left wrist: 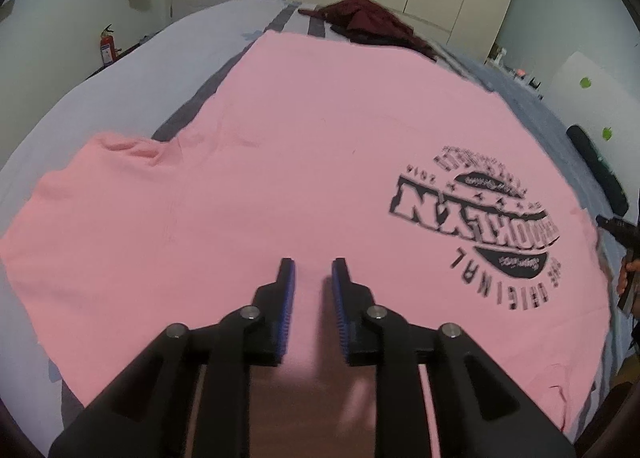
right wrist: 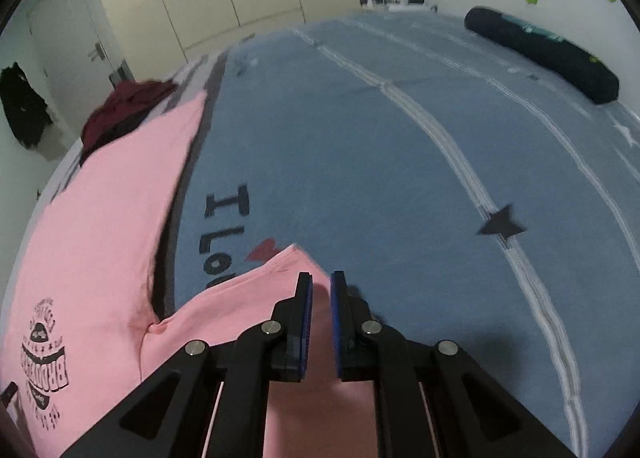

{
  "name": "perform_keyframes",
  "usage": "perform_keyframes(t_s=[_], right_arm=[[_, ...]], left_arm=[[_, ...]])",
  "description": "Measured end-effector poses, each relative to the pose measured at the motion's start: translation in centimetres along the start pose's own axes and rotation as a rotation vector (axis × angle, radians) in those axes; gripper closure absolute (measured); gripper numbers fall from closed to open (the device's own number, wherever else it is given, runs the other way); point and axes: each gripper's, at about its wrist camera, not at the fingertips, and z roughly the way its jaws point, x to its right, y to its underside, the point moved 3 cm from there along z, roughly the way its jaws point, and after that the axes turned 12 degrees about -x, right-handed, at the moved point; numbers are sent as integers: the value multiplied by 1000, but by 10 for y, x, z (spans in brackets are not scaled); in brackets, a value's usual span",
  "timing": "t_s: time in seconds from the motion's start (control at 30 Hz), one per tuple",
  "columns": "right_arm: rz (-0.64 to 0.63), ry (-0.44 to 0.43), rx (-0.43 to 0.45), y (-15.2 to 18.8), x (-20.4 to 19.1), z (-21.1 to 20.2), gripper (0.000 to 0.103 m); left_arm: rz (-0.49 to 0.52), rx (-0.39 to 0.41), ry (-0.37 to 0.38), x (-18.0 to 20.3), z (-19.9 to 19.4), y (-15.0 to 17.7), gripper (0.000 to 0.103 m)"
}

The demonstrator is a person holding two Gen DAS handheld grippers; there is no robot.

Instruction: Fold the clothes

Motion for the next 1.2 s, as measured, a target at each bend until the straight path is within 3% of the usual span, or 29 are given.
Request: perform_keyframes(t_s=[0.03,0.1,0.17,0.3,0.73,0.9,0.97,1.07,1.1,1.2], right_arm=[[-16,2,16,5,1,-9,84],[-51,4,51,19,1,-27,55],[-74,10,85,34,4,-44,48],[-56,25,85,58,25,-58,48],[-3,35,-62,98,69,-31,48],[18,19,-60,103,73,-25,46],[12,16,-57,102,71,-25,52],[26,-20,-64,100,69,-25,88],[36,-39,-70,100,69,-25,94],[30,-25,-44,97,58,-37,97]], left_arm=[[-1,16,5,1,-4,0,81],[8,51,20,4,-14,-1,75],[20,79,32,9,-23,-2,68],[8,111,71,15,-35,-3,61],[-11,105,60,22,-46,18,61],[-11,106,59,23,-50,22,61],[-12,106,60,23,-51,24,61],[-17,111,64,21,-53,25,61],[-23,113,66,19,-54,25,61],[-43,120,69,10,-57,26,61]])
